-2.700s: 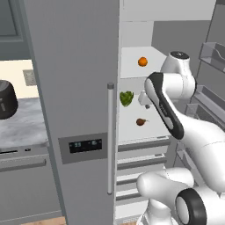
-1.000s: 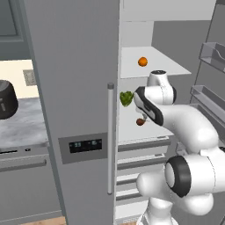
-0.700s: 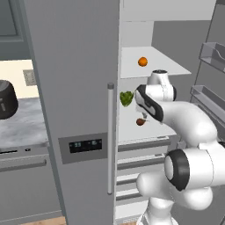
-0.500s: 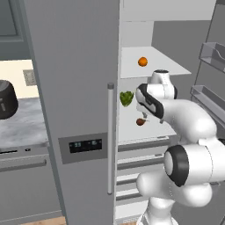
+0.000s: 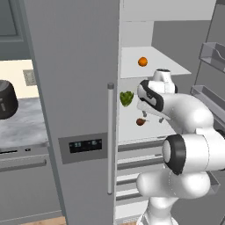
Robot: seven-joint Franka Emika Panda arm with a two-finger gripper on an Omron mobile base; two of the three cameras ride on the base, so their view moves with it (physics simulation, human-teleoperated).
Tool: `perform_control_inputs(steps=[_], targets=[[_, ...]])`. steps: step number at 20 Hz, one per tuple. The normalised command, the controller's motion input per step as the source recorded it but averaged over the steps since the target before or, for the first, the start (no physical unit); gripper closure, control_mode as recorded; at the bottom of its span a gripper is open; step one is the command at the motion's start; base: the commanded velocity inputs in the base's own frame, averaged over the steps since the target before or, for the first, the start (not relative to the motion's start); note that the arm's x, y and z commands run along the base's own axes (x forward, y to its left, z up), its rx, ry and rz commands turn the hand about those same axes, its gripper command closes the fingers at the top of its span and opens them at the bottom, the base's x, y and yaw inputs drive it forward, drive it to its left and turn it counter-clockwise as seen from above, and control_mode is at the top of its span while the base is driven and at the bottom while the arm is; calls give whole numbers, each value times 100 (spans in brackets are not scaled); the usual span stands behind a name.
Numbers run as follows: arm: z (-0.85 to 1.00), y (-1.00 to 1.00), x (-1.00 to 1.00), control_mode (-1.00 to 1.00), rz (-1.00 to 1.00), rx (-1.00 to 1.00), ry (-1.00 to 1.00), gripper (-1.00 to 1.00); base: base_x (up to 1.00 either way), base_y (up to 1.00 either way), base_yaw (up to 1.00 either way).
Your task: Pick up the pear and tangerine from the fridge and place one fruit on each plate on the dining counter.
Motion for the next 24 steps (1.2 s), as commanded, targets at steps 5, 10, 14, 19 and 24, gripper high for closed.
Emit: perform_control_inputs(steps=[5, 10, 14, 19, 24], targets=[[-1, -1, 16, -100, -1, 3, 2, -100, 0, 0, 0], [-22, -4, 12, -100, -2, 0, 0, -100, 0, 0, 0], [-42, -7, 8, -100, -6, 0, 0, -100, 0, 0, 0], [-30, 0, 18, -100, -11, 0, 0, -100, 0, 0, 0], [-21, 0, 30, -100, -5, 0, -3, -100, 0, 0, 0]])
